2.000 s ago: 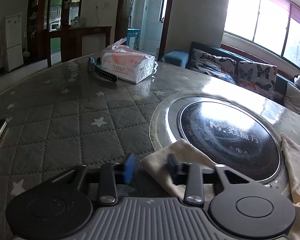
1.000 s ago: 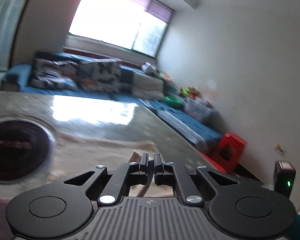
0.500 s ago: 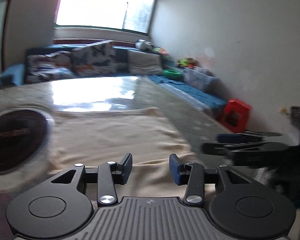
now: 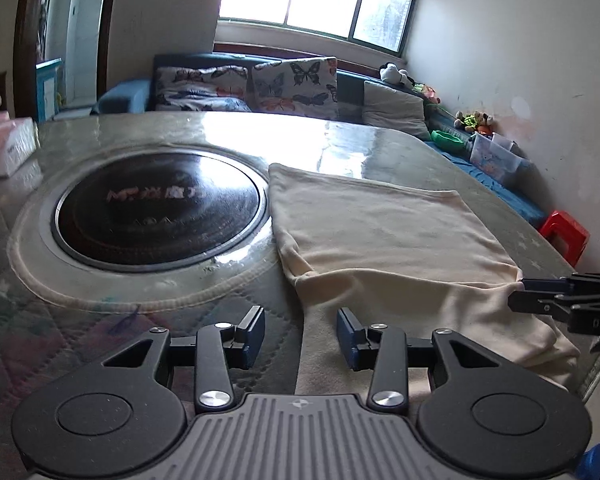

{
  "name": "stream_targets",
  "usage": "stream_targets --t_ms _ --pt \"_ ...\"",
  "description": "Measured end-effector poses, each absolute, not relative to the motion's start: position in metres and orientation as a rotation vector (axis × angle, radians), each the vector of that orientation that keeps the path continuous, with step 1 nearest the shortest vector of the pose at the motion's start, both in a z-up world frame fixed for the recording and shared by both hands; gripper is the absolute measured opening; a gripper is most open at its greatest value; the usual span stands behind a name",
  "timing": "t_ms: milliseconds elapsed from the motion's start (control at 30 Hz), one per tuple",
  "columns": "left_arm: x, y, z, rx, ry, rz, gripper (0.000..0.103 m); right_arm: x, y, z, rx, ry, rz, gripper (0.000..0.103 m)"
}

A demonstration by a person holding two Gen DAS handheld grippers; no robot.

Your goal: Fold clothes

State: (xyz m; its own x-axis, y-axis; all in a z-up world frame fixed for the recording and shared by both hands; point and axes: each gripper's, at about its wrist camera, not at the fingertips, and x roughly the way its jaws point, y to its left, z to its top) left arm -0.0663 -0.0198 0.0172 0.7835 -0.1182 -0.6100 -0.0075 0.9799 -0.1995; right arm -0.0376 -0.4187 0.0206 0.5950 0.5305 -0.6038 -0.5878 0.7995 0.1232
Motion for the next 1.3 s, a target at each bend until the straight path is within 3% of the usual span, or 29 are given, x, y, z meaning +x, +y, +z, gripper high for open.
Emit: stream_targets --t_ms 33,100,133,200,567,967,1300 --pt "-0.065 -0.019 0.016 -0.202 0.670 -0.066 0.018 -0.037 -0.417 0.020 -0.098 0.672 0.651 0.034" --pt "-0.065 -0.018 0.013 -0.208 0.665 -0.063 0.005 -0.036 -0.416 0.019 -0.103 0.678 0.642 0.030" --pt "-0.067 -0.018 0.014 -0.204 0.651 -0.045 0.003 -0.036 -0.416 0.019 -0.106 0.680 0.638 0.023" --pt "-0.072 -0.014 0.016 -0.192 0.629 -0.006 0.002 -0.036 -0.417 0.020 -0.109 0.676 0.631 0.018" --pt "-0.060 -0.031 0.033 -0.205 0.600 -0.159 0.005 -0.041 -0.414 0.026 -0.124 0.638 0.613 0.020" --pt "-0.030 -0.037 0.014 -0.179 0.639 -0.128 0.005 -0.050 -0.407 0.038 -0.228 0.531 0.617 0.021" --pt "-0.033 -0.030 0.010 -0.193 0.626 -0.117 0.005 -0.047 -0.394 0.014 -0.243 0.623 0.676 0.021"
